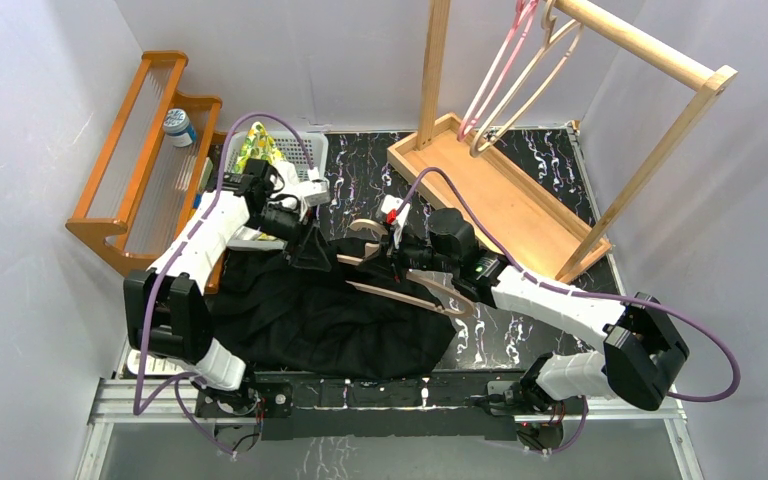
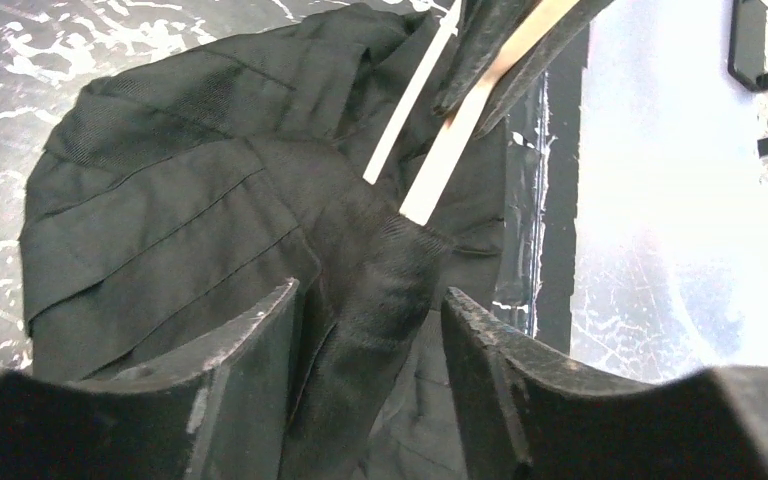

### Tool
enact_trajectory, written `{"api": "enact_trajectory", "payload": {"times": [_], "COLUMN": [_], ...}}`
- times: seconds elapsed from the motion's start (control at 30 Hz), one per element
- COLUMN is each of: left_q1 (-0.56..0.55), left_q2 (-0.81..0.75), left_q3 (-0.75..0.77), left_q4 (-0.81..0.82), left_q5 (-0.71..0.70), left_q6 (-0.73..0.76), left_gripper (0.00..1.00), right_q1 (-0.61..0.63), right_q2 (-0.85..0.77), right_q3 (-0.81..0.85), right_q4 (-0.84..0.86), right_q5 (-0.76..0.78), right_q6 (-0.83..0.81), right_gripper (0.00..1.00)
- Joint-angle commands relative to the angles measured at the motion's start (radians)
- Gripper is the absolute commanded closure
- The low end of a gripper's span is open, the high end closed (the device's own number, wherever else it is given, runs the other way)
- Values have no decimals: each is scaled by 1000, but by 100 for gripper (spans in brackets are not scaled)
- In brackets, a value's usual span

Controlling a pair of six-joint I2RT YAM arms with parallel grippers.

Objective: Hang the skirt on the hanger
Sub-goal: Hang the skirt on the hanger.

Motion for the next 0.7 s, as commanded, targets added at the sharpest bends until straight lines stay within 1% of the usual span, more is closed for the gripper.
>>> {"api": "enact_trajectory", "payload": {"times": [0.0, 0.03, 0.1, 0.17, 0.4, 0.43, 0.53, 0.63, 0.67], "left_q1": [-48, -53, -59, -70, -116, -120, -130, -131, -132], "left_q2": [-25, -31, -39, -42, -32, -33, -36, -36, -35], "left_q3": [-10, -18, -25, -28, -49, -48, -42, -44, -45], "left_q4": [-29, -18, -8, 0, 12, 13, 8, 5, 5], "left_q5": [96, 102, 109, 97, 70, 67, 68, 55, 51], "left_q6": [68, 67, 63, 52, 37, 35, 28, 33, 33], "left_gripper": [53, 57, 68, 75, 75, 74, 67, 68, 72], "right_q1": [5, 5, 5, 5, 5, 5, 5, 5, 5], "right_q2": [-36, -33, -27, -20, -14, -16, -17, -16, -15], "right_q3": [75, 82, 97, 116, 138, 138, 142, 144, 144], "right_q4": [88, 87, 79, 64, 48, 48, 41, 36, 34], "right_q5": [-29, -33, -45, -57, -81, -82, -89, -95, -95], "right_q6": [10, 10, 8, 3, -2, -3, -2, 2, 2], "right_gripper": [100, 100, 100, 100, 100, 100, 100, 100, 100]}}
